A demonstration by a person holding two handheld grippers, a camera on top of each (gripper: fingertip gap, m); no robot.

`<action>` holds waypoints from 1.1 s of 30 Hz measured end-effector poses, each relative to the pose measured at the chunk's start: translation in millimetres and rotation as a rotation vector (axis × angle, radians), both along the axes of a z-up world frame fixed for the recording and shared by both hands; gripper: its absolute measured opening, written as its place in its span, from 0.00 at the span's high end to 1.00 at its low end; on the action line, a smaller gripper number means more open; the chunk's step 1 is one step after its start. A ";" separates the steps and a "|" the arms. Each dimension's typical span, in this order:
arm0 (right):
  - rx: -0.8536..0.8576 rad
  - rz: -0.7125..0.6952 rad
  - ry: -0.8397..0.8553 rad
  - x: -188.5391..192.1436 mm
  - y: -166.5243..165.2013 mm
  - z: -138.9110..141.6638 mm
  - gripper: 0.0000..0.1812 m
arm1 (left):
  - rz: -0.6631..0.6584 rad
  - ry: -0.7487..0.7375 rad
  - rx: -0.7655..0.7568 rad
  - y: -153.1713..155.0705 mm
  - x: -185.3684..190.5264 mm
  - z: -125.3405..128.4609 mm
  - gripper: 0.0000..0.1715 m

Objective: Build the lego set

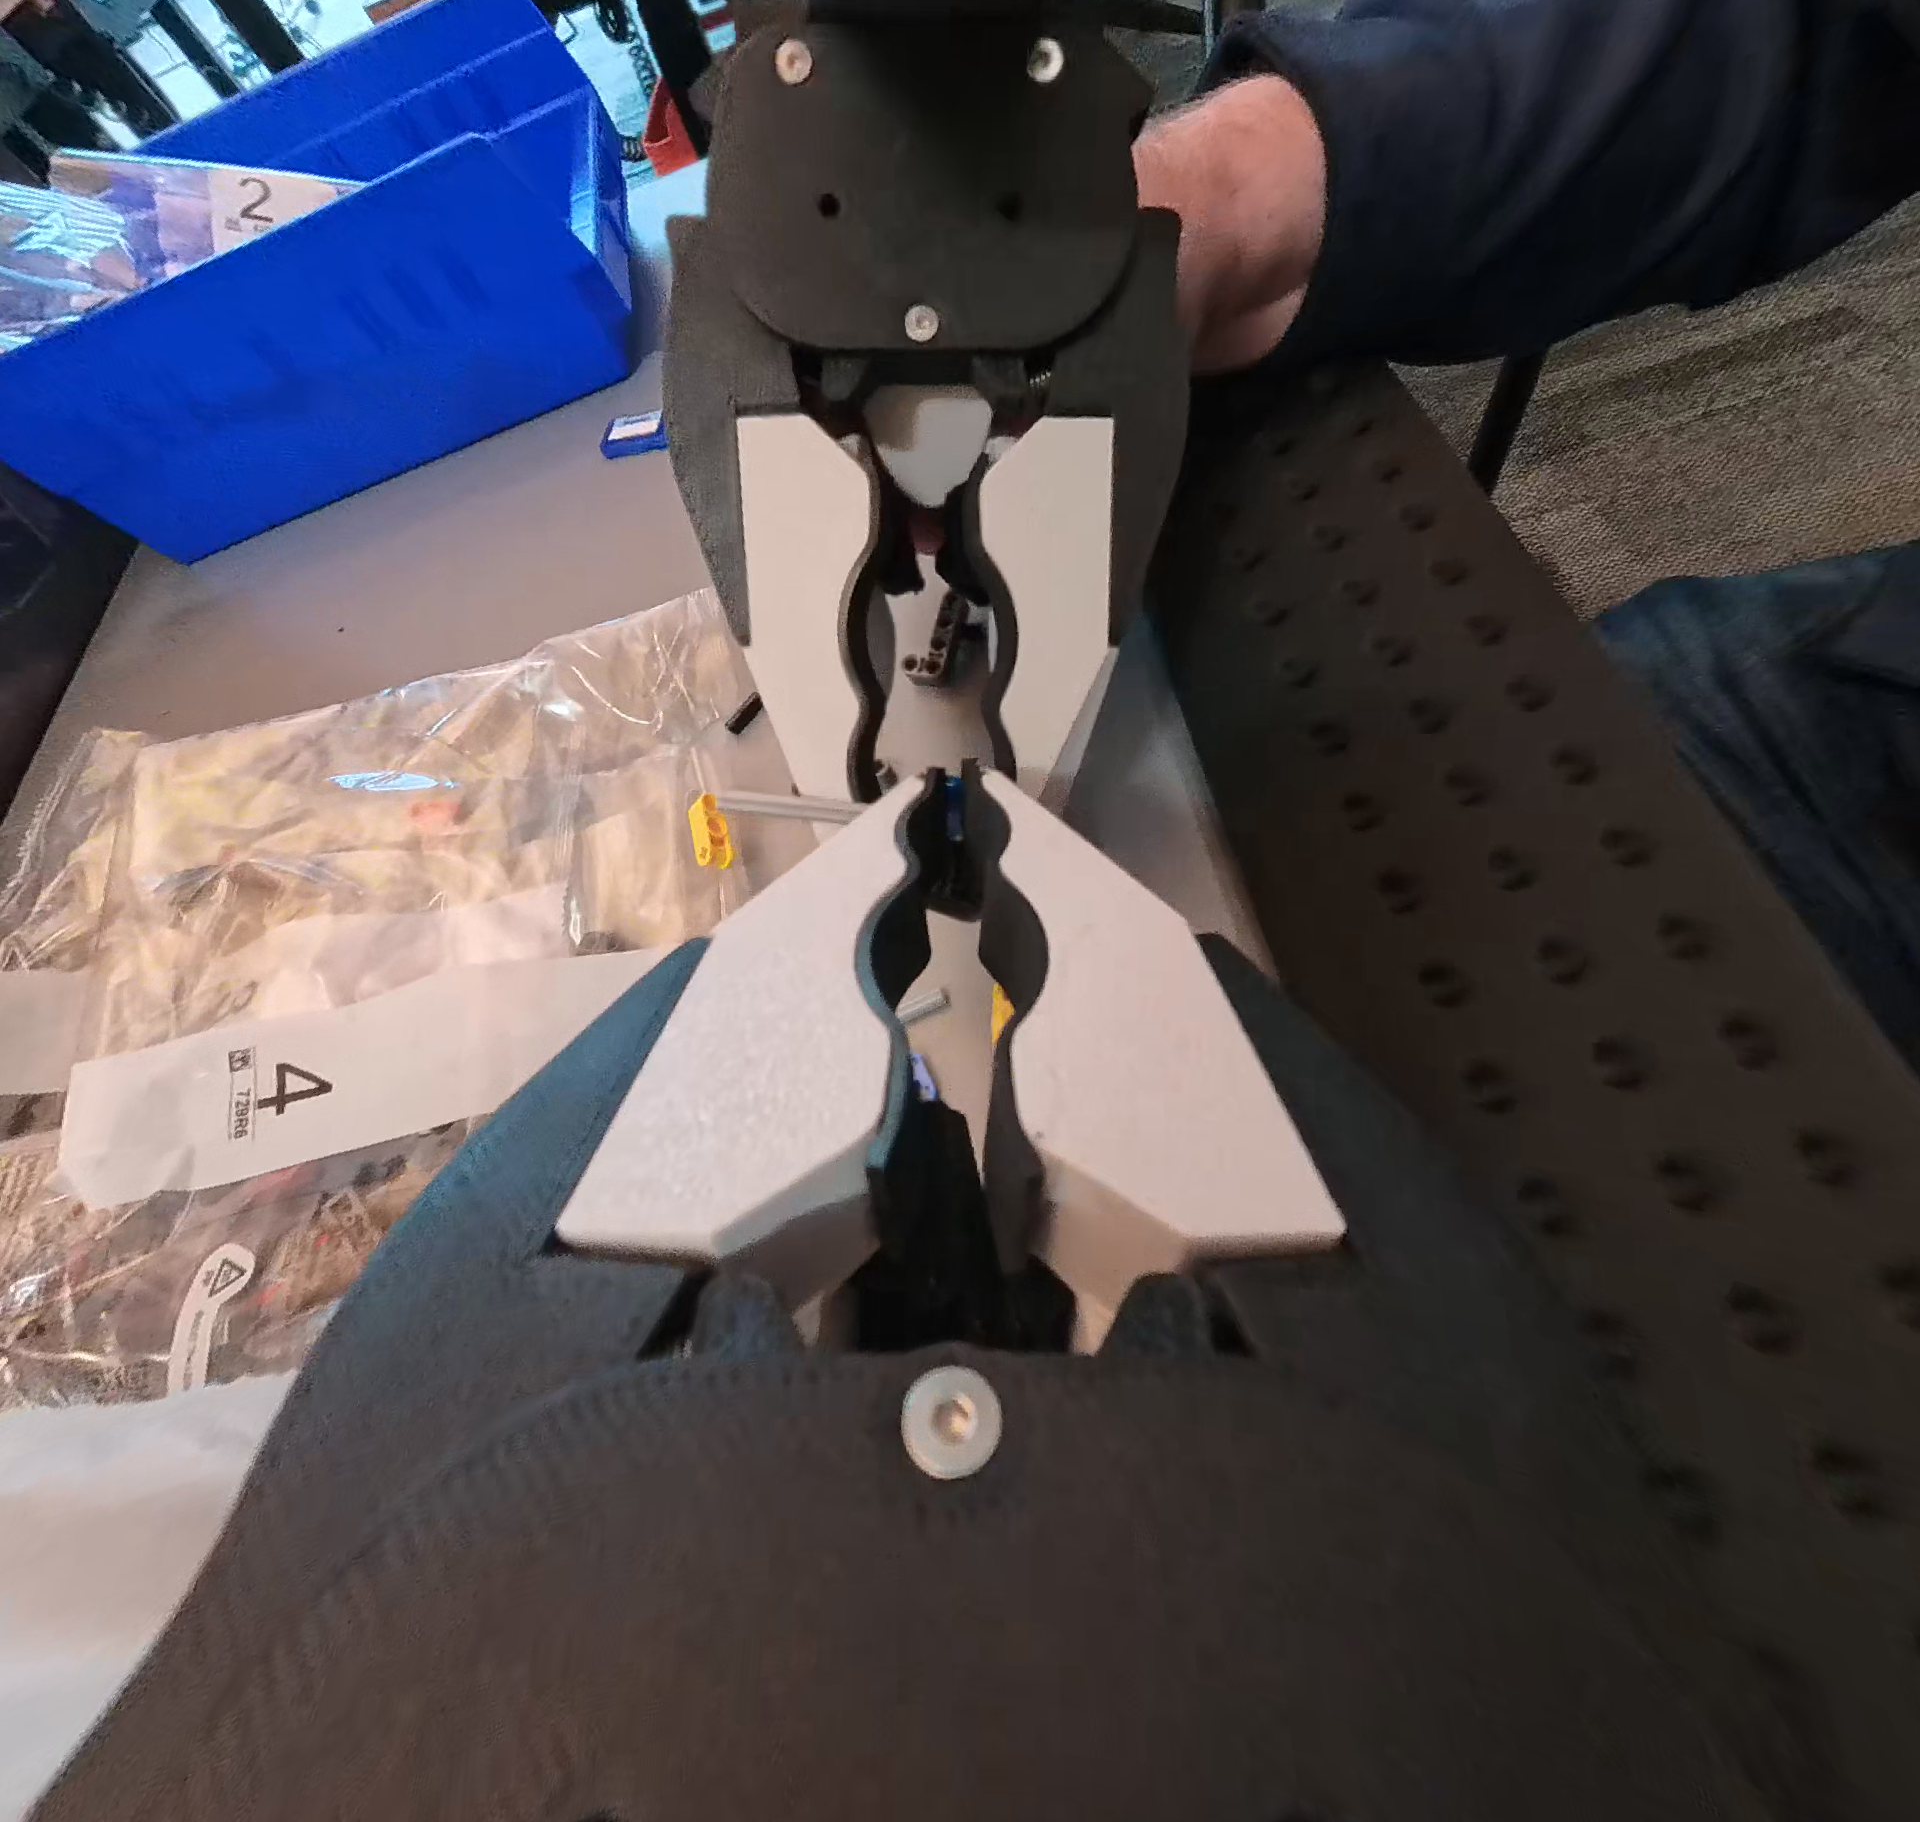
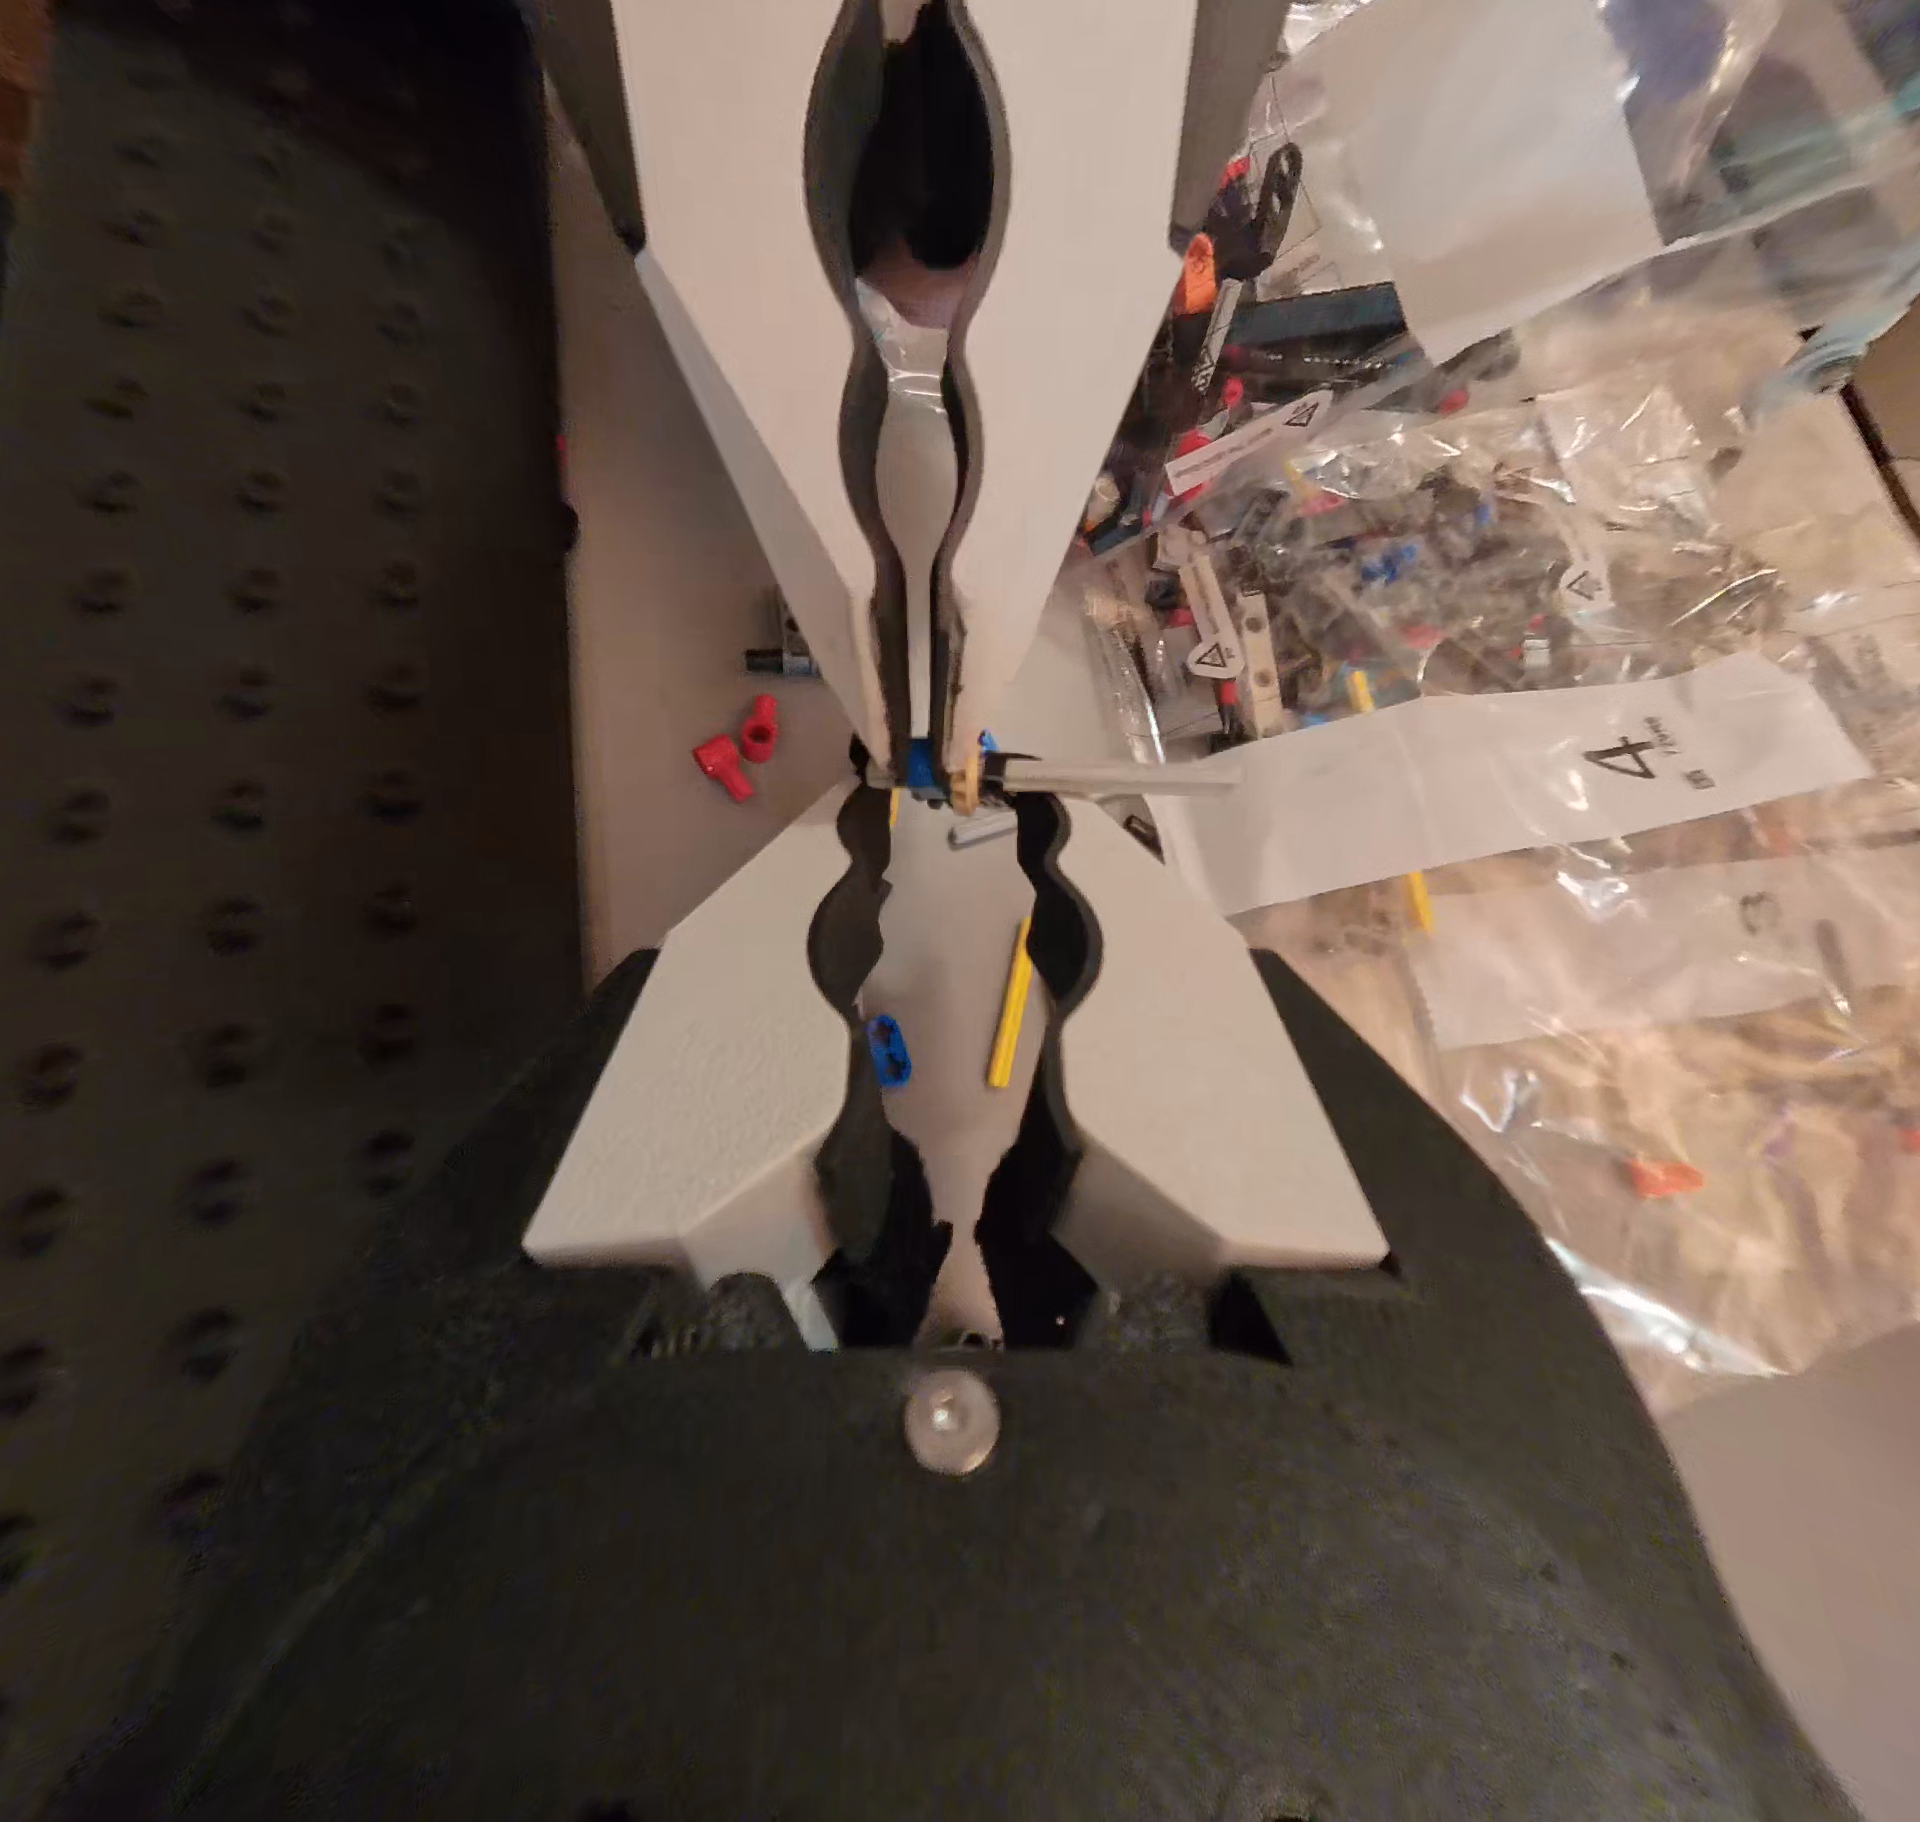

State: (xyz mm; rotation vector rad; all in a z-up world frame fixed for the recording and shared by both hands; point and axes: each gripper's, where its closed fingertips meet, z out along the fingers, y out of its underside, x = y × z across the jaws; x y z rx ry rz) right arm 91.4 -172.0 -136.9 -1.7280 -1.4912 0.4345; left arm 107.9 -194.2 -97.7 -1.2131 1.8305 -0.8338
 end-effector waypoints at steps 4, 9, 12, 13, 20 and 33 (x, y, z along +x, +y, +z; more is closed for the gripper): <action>0.011 -0.161 0.014 21.1 26.5 6.5 1.00 | -0.161 0.040 -0.050 -37.9 -1.0 -8.9 1.00; -0.021 -0.115 0.017 19.9 17.9 3.3 1.00 | -0.031 0.110 0.084 -3.2 -2.4 -22.2 1.00; -0.053 -0.128 0.075 25.7 22.6 10.3 1.00 | -0.006 0.150 0.064 4.3 -14.7 -32.2 1.00; -0.073 -0.141 0.069 29.2 24.4 6.2 1.00 | 0.015 0.172 0.089 8.7 -18.3 -35.3 1.00; -0.102 -0.156 0.142 33.7 29.3 12.4 1.00 | 0.177 0.186 0.104 48.3 -32.1 -31.7 0.96; -0.134 -0.050 0.034 11.0 16.8 -13.2 0.89 | 0.153 0.408 0.207 45.3 -38.5 -74.4 0.77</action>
